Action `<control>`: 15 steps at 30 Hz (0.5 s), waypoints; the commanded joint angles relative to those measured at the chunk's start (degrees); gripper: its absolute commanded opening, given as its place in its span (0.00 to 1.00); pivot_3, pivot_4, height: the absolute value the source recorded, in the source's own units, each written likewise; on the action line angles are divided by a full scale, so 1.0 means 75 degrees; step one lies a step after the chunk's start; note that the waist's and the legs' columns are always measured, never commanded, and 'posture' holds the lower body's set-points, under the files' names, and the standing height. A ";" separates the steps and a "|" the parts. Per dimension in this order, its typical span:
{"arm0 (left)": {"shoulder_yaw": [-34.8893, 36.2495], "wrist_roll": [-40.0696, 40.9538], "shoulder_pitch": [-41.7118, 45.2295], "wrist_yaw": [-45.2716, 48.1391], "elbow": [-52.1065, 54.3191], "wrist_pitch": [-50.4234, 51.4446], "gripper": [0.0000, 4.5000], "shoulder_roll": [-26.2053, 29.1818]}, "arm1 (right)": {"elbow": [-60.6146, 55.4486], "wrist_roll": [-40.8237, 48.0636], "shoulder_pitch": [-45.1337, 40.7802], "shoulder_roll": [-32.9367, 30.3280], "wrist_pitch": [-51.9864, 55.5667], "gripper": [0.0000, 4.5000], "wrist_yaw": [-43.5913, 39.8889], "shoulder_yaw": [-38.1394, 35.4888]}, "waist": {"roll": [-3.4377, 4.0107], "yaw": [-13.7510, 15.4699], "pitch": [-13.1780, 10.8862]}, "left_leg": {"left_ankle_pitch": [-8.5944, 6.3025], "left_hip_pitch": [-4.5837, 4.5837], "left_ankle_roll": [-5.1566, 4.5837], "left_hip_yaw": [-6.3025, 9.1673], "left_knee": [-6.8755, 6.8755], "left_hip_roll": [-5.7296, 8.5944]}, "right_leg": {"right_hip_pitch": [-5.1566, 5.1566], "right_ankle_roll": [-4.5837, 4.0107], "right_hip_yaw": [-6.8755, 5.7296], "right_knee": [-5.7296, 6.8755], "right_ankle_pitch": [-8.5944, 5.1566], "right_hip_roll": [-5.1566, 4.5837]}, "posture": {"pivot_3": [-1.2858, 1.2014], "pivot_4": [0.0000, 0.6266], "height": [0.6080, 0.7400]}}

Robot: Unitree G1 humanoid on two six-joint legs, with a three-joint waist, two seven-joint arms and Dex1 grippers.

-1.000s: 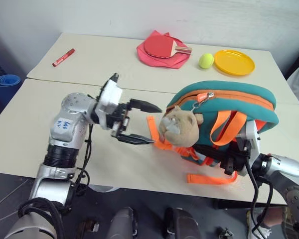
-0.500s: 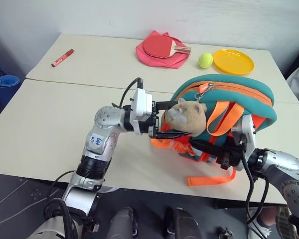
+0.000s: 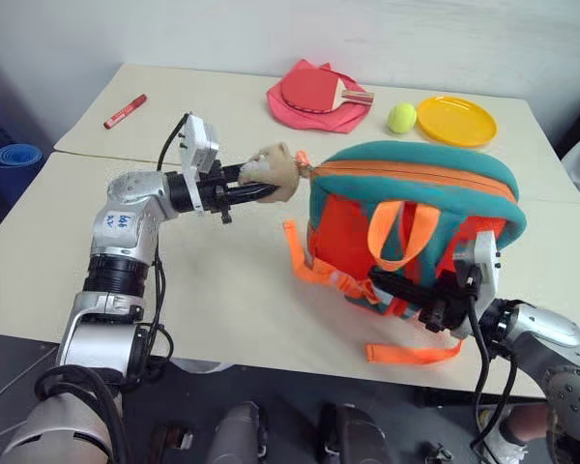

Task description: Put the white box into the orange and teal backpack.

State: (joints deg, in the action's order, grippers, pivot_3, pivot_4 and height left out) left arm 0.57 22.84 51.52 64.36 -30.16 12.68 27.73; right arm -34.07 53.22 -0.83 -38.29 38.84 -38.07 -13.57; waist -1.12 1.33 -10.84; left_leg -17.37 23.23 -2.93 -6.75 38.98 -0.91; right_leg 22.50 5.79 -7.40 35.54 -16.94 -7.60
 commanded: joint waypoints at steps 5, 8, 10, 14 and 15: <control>-0.0509 -0.0796 -0.1300 0.0296 0.0005 -0.0861 0.30 0.0013 | -0.0318 -0.0069 0.0493 0.0321 -0.0452 0.00 0.0344 -0.0358 | 0.0000 -0.0039 0.0000 | 0.0001 0.0000 0.0006 -0.0009 0.0001 -0.0004 | 0.0006 0.0000 -0.0002 0.0002 0.0000 0.0002 | 0.52 0.24 1.00; -0.0874 -0.1381 -0.1392 0.0280 -0.0276 -0.1593 0.30 -0.0017 | -0.0115 -0.0711 0.0700 0.0683 -0.0986 0.00 0.0572 -0.0227 | 0.0000 -0.0015 0.0000 | 0.0001 -0.0002 0.0008 -0.0008 0.0001 -0.0006 | 0.0008 0.0000 0.0003 -0.0001 0.0000 -0.0003 | 0.52 0.24 1.00; -0.1096 -0.1669 -0.1353 0.0326 -0.0479 -0.1804 0.30 -0.0032 | 0.0197 -0.1286 0.0777 0.0824 -0.1373 0.00 0.0574 -0.0093 | 0.0000 -0.0011 0.0003 | -0.0001 -0.0005 0.0009 -0.0011 0.0000 -0.0003 | 0.0010 -0.0001 0.0012 -0.0002 0.0000 -0.0013 | 0.52 0.24 1.00; -0.0804 -0.1490 -0.1108 0.0148 -0.0742 -0.1643 0.45 -0.0068 | 0.0895 -0.2500 0.0869 0.0959 -0.2697 0.00 0.0129 0.0141 | 0.0000 -0.0015 0.0004 | -0.0006 -0.0006 0.0011 -0.0013 -0.0001 -0.0005 | 0.0011 -0.0001 0.0019 0.0001 0.0000 -0.0011 | 0.52 0.24 1.00; -0.0756 -0.1389 -0.1196 0.0276 -0.0565 -0.1471 0.50 0.0049 | 0.0966 -0.2565 0.0895 0.0943 -0.2818 0.00 0.0005 0.0166 | 0.0000 -0.0016 0.0004 | -0.0006 -0.0006 0.0012 -0.0013 -0.0001 -0.0005 | 0.0012 0.0000 0.0018 0.0004 0.0000 -0.0010 | 0.52 0.24 1.00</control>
State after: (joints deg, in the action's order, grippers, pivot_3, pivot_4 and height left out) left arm -6.63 12.27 42.92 66.11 -34.92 -0.30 26.15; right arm -28.05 36.20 5.11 -31.05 20.76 -36.61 -11.52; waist -1.12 1.21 -10.81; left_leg -17.41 23.19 -2.84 -6.85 38.96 -0.94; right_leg 22.59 5.78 -7.27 35.60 -16.94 -7.66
